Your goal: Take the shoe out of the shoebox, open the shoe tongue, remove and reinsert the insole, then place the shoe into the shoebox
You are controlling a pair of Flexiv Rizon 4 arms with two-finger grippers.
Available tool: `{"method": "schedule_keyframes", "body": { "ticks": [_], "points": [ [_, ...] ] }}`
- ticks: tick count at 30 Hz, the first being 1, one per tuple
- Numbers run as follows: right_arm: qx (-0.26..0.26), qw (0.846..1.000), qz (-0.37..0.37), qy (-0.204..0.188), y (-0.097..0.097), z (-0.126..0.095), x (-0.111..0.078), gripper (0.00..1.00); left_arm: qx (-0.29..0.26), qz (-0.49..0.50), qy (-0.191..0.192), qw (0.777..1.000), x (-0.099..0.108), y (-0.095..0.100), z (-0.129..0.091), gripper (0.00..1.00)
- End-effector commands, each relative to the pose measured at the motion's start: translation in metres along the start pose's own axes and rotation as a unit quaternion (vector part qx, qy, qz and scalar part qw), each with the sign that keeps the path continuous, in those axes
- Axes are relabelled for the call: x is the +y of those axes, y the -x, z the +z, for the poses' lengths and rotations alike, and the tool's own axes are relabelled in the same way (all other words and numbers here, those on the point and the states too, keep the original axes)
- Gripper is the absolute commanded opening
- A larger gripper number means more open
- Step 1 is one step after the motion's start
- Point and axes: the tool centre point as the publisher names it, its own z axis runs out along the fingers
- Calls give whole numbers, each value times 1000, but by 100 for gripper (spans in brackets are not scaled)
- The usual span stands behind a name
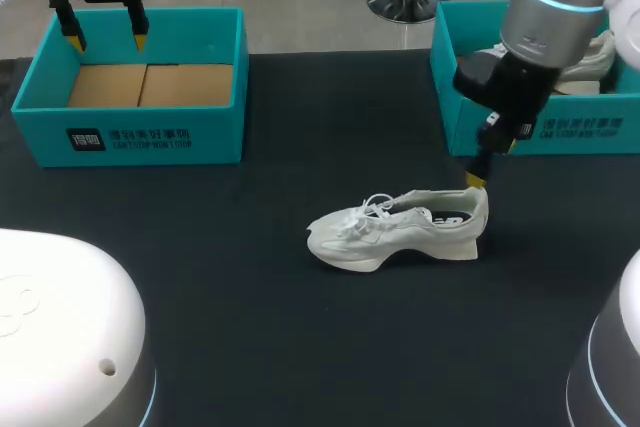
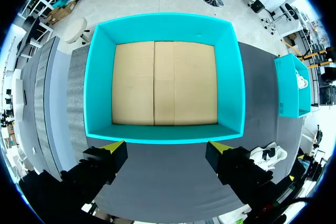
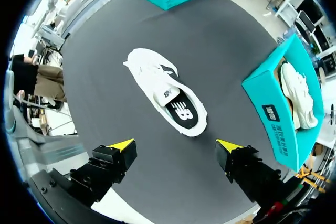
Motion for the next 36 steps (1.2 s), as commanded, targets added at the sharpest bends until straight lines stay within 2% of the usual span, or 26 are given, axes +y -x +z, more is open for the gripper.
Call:
{"method": "schedule_keyframes", "body": {
  "ticks": [1,4,5,6,8,9,10,12,13,14,16,17,18,20,23,26,36],
  "points": [
    [5,1000,-24,-3,3,0,2,100,0,0,0,1000,1,0,0,100],
    [5,1000,-24,-3,3,0,2,100,0,0,0,1000,1,0,0,100],
    [10,998,-56,-5,4,-1,-1,100,0,0,0,1000,1,0,0,100],
    [-4,996,-92,11,5,-2,-4,100,0,0,0,1000,1,0,0,100],
    [-10,989,-150,-2,5,-4,-11,100,0,0,0,1000,1,0,0,100],
    [-22,983,-183,12,3,-5,-13,100,0,0,0,1000,1,0,0,100],
    [-21,979,-204,9,2,-7,-16,100,0,0,0,1000,1,0,0,100],
    [-31,961,-275,6,-2,-7,-19,100,0,0,0,1000,1,0,0,100],
    [-23,959,-283,8,-2,-8,-23,100,0,0,0,1000,1,0,0,100],
    [-23,947,-319,11,-4,-7,-26,100,0,0,0,1000,1,0,0,100],
    [-18,943,-332,18,-4,-6,-31,100,0,0,0,1000,1,0,0,100],
    [-19,929,-369,19,-5,-6,-34,100,0,0,0,1000,1,0,0,100],
    [-19,926,-377,20,-6,-6,-35,100,0,0,0,1000,1,0,0,100],
    [-19,909,-415,27,-7,-3,-41,100,0,0,0,1000,1,0,0,100],
    [-11,899,-437,31,-7,0,-47,100,0,0,0,1000,1,0,0,100],
    [-10,915,-403,-1,-6,0,-51,100,0,0,0,1000,1,0,0,100],
    [-10,915,-403,-1,-6,0,-51,100,0,0,0,1000,1,0,0,100]
  ]
}}
